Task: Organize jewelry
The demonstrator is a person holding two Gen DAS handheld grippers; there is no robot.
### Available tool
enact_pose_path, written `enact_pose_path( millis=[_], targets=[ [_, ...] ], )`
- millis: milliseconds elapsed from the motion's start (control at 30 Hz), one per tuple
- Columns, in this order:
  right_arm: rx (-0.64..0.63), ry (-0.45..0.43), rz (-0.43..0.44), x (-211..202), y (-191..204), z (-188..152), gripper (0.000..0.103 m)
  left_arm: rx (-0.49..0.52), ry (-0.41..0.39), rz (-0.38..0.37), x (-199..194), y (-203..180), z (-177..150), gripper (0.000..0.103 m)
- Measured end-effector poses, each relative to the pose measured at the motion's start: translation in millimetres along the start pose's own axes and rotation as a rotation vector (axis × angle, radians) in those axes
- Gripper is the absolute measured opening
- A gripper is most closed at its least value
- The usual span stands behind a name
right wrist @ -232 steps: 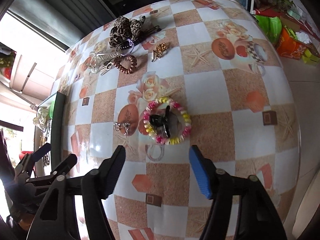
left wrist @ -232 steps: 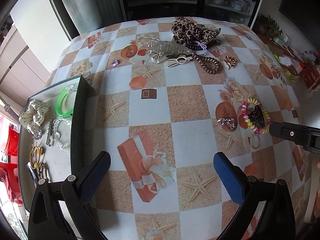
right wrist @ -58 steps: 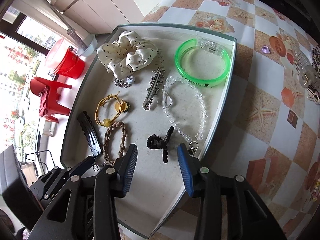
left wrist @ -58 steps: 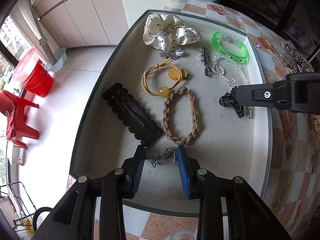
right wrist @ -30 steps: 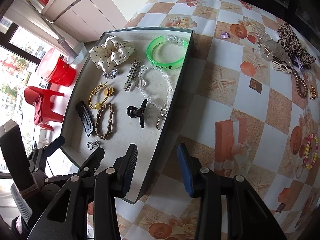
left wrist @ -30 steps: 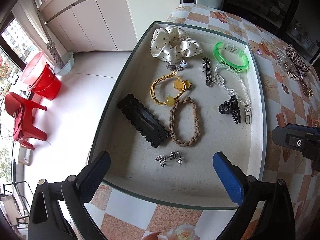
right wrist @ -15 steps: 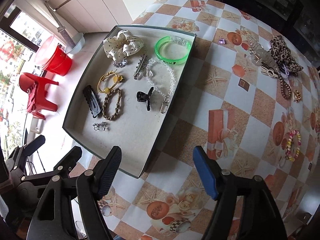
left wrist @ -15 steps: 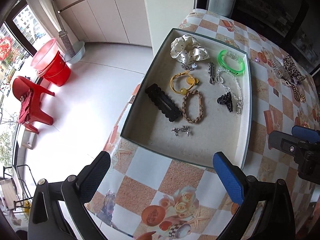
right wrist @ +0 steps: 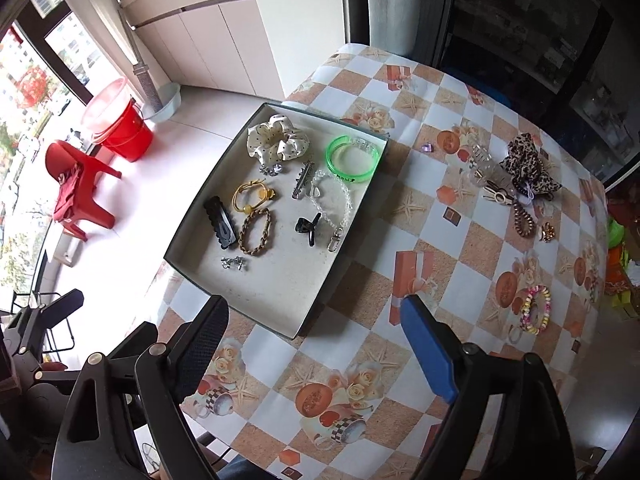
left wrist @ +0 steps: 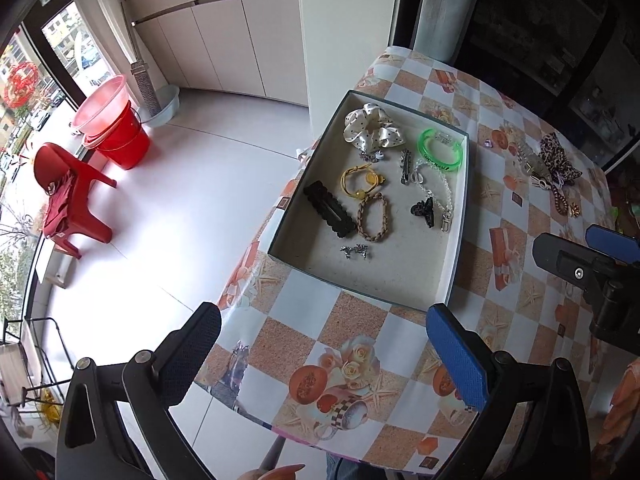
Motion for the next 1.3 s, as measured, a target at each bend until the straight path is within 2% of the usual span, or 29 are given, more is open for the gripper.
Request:
enact_pose_path(
  millis=[467,1300],
  targets=[
    [-0.036,-0.008,-0.037,-42,10,0,0.089,-0.011,-0.044,0.036,-44,6,6,0.103],
    [-0.035,-0.017,-0.044,-47,10,5,0.09,-0.033,-0.048,0.047,-50,9,6,0.103]
  ],
)
Point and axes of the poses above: each gripper's, at about its wrist camera, not at the fingertips, and x roughly the way its jaws point, y to its left, z to its top, the point moved 6 cm from there along x, roughly the way its jaws point, and after that the axes turned 6 degrees about z, right-handed, at the moved point
